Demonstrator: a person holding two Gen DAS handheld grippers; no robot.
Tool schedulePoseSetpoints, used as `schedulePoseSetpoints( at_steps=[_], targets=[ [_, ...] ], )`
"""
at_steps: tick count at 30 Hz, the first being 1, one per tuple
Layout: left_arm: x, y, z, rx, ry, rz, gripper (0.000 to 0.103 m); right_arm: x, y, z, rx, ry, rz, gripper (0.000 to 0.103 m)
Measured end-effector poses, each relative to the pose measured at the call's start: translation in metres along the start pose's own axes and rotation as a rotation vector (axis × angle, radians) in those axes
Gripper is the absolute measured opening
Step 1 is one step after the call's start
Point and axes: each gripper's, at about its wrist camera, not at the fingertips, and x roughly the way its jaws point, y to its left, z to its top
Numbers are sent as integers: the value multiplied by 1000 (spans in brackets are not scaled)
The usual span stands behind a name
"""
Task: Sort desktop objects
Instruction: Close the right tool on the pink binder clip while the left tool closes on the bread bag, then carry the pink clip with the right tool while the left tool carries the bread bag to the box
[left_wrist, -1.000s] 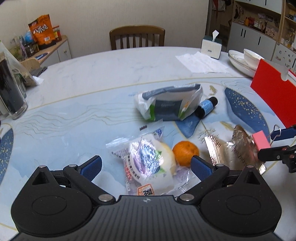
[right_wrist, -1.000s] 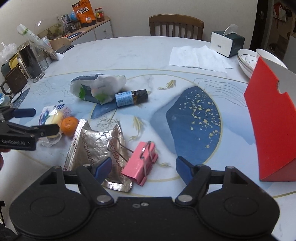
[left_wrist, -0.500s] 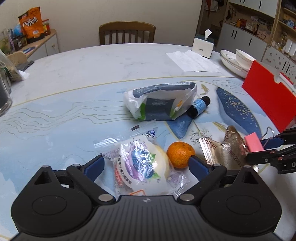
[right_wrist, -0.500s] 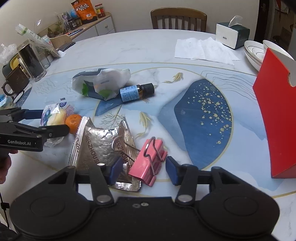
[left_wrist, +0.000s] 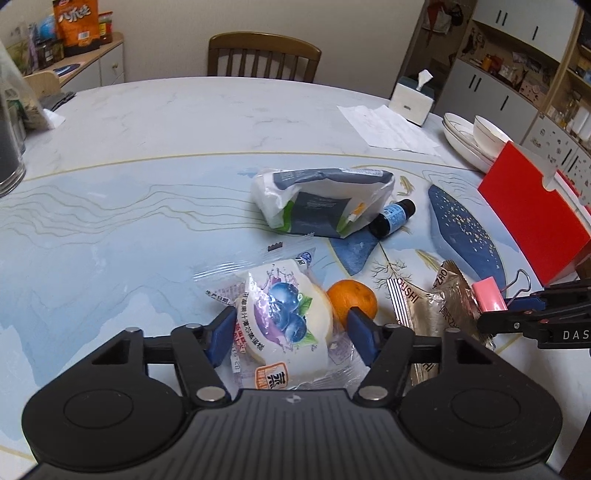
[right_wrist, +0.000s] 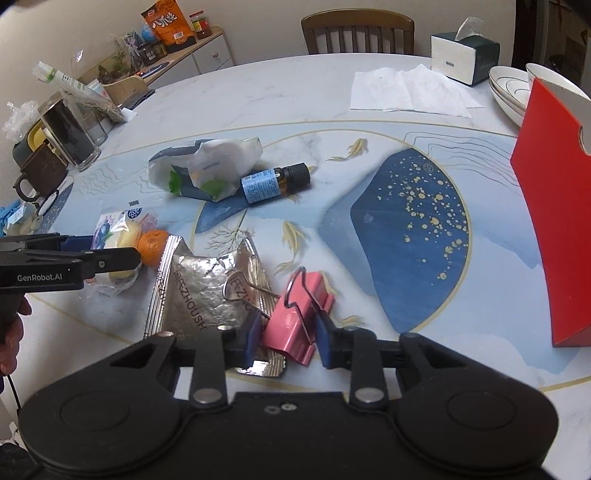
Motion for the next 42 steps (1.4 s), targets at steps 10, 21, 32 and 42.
schedulePoseSetpoints(
  at_steps=[10, 21, 32, 42],
  targets=[
    [-10, 0, -7, -34, -7, 19, 55, -11, -8, -4, 11, -22, 13, 26],
    [-29, -10, -11, -73, -27, 32, 53, -27, -21, -7, 33, -64, 37, 25],
    [-46, -25, -16, -100, -56, 42, 53, -36, -33, -13, -5, -49, 59, 13],
    [-49, -32, -23, -96, -50, 48, 53, -22, -24, -11, -70, -53, 20, 37]
  ],
)
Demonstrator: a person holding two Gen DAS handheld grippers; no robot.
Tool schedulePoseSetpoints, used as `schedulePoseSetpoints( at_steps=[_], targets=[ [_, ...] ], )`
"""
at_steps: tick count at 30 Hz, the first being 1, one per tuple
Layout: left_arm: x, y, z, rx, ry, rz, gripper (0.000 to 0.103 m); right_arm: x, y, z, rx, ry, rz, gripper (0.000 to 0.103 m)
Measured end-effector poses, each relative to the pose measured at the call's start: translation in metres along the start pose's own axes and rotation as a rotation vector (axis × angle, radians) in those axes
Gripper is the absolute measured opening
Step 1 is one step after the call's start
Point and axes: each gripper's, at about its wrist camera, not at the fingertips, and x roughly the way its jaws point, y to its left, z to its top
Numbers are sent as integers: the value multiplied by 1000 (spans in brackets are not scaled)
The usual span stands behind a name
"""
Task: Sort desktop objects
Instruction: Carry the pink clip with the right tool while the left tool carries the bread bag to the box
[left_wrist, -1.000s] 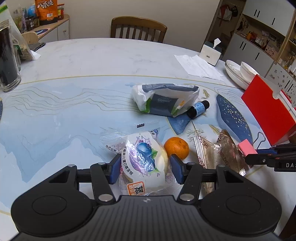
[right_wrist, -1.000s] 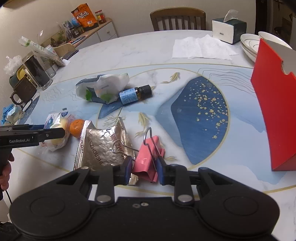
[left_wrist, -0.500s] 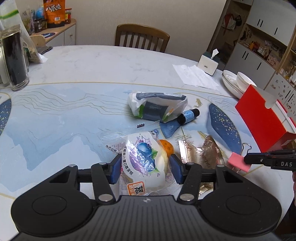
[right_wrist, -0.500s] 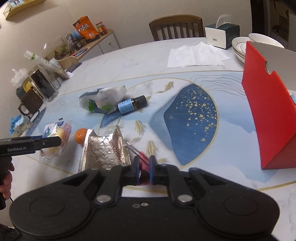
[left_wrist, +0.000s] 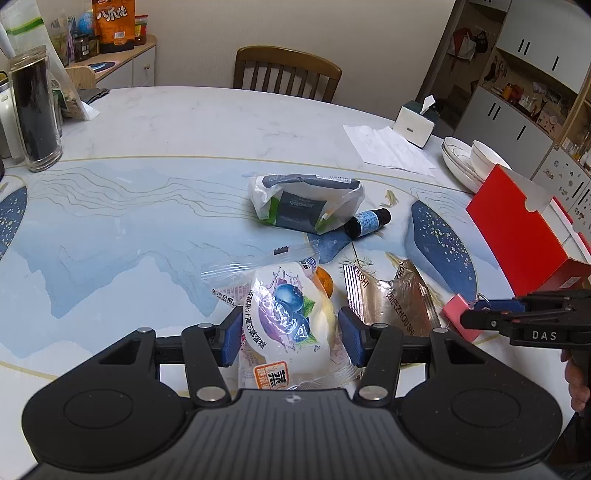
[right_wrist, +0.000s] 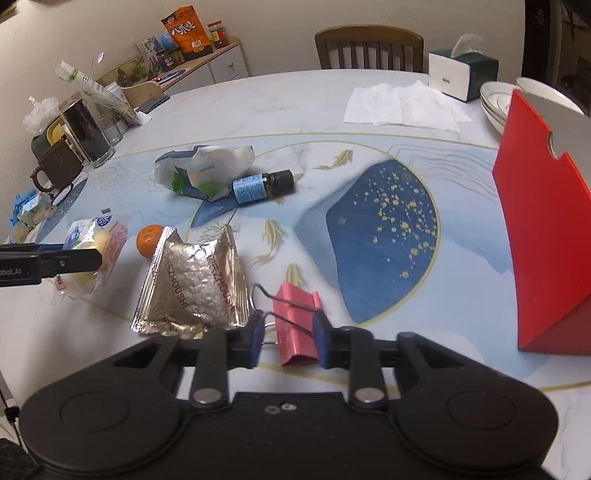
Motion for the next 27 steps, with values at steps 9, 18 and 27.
schedulePoseSetpoints(
  at_steps=[9, 18, 27],
  targets=[
    [-2, -1, -3, 13, 10, 1, 53, 16, 3, 3, -14, 0, -24, 33],
    [-3, -2, -1, 17, 9, -10, 53, 7, -2, 4, 8, -36, -26, 15],
    [-5, -21, 7, 36, -5, -47, 53, -18, -19, 7, 66, -69, -8, 1]
  ],
)
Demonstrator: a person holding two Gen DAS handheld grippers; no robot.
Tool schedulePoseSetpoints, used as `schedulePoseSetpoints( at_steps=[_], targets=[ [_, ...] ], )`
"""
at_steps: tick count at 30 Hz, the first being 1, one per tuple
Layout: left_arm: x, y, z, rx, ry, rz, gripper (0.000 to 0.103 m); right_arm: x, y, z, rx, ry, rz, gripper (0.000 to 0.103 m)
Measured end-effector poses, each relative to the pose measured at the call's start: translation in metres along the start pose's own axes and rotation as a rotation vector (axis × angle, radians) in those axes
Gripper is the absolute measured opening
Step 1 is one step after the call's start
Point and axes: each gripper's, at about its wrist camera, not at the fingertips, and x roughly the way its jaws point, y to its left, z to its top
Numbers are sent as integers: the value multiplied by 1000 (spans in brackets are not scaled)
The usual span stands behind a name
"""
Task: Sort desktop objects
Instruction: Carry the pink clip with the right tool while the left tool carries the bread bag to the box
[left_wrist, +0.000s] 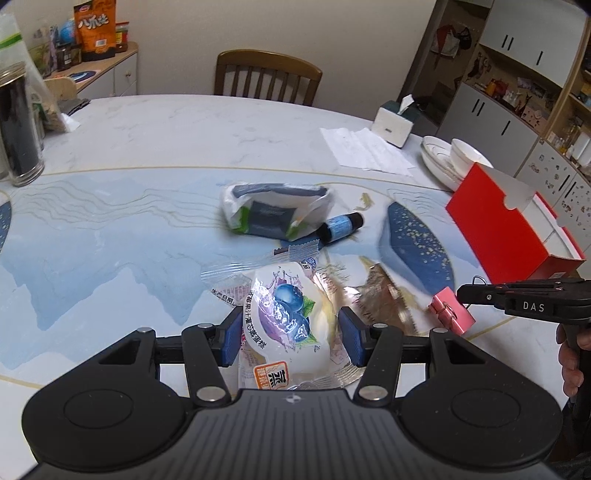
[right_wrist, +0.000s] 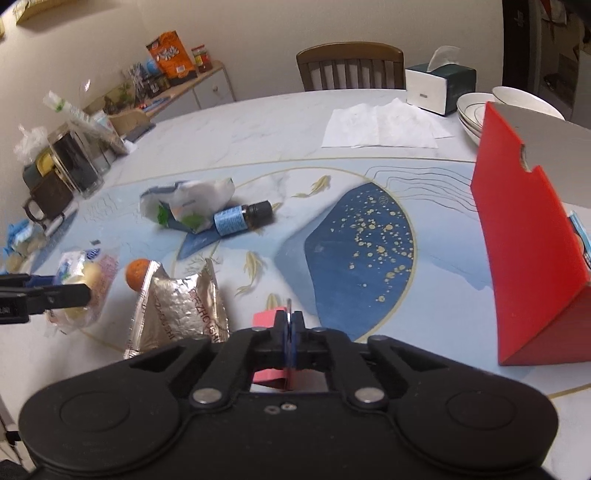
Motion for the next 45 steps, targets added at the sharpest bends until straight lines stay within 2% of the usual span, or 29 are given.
schedulePoseSetpoints(
  at_steps=[12, 22, 31, 45],
  targets=[
    [-1, -55, 18, 68, -19, -72, 53, -50, -23, 11, 26, -74, 50, 1],
    [6, -119, 34, 150, -33, -128, 53, -100, -67, 27, 65, -138, 39, 1],
    [24, -189, 54, 233, -53, -185, 53, -132, -119, 35, 83, -187, -4, 1],
    [62, -303, 83, 394, -50, -266, 53, -158, -206, 40, 108, -226, -100, 1]
  ],
)
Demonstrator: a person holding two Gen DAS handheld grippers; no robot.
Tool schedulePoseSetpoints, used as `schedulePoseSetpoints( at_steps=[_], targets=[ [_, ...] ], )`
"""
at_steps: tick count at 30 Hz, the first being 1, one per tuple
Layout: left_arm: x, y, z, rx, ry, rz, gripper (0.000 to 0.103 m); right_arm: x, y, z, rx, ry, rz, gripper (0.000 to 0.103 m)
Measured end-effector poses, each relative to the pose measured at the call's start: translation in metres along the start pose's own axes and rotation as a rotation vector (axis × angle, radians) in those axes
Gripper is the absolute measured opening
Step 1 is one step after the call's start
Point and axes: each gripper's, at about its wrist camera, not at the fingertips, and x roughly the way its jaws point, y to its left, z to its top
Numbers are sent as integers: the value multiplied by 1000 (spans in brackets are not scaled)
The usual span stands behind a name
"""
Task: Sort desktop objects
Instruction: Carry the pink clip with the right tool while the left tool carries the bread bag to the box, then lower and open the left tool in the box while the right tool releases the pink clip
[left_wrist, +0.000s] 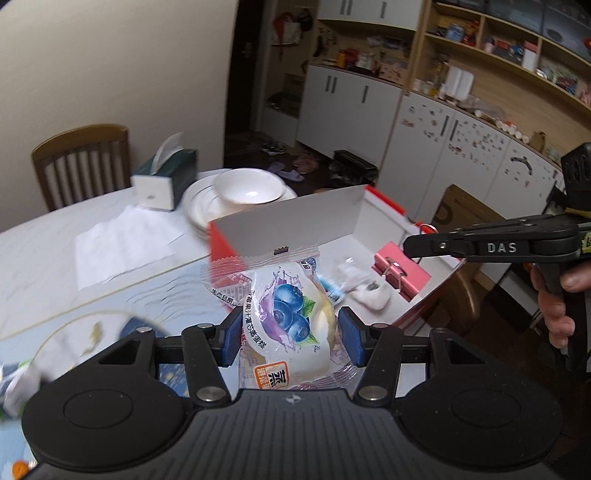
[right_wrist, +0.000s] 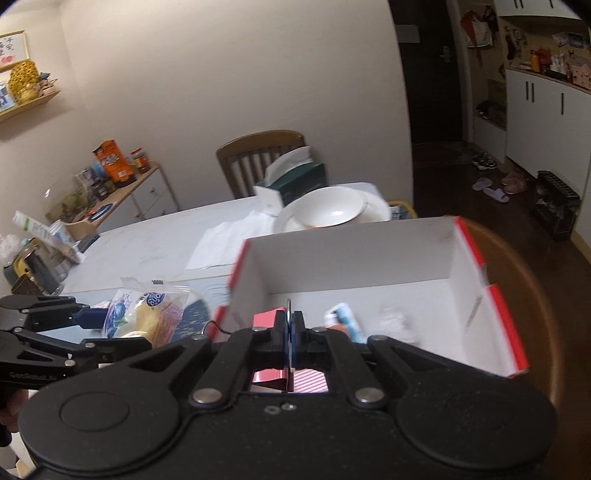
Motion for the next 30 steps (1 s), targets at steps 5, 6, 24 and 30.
schedulePoseSetpoints(
  at_steps=[5, 6, 24, 30],
  targets=[
    [26, -20, 12, 47, 35, -19, 53, 4, -22, 6, -29, 4, -34, 1],
    [32, -24, 14, 56, 45, -22, 53, 5, -27, 7, -31, 5, -40, 1],
    [137, -46, 36, 181, 174, 22, 53, 56, -62, 2, -86, 109, -96, 1],
    [162, -41, 38, 183, 229, 43, 53, 75, -70, 6, -100, 125, -129, 1]
  ],
)
